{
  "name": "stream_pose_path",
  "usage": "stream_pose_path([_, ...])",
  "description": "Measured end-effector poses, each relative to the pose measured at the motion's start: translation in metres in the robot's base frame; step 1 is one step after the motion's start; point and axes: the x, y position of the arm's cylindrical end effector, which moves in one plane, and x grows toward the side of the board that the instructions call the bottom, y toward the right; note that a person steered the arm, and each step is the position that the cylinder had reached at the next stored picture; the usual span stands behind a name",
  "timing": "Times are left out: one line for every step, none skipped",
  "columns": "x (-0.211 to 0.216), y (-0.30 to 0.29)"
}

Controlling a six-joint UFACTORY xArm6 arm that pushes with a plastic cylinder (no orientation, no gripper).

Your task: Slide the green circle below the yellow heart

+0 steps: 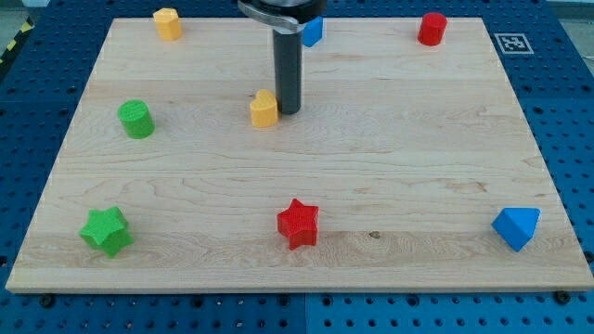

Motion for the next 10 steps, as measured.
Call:
stream_pose_path([0.000, -0.021])
stream_pose_path([0.000, -0.043])
stream_pose_path([-0.003, -0.047])
stream_pose_path([-0.051, -0.062])
stream_pose_path([-0.059, -0.123])
stream_pose_path([-0.049, -0.198])
stream_pose_path([0.006, -0.241])
stream_pose_path([0.021, -0.243])
stream_pose_path([0.019, -0.241])
stream_pose_path([0.019, -0.239])
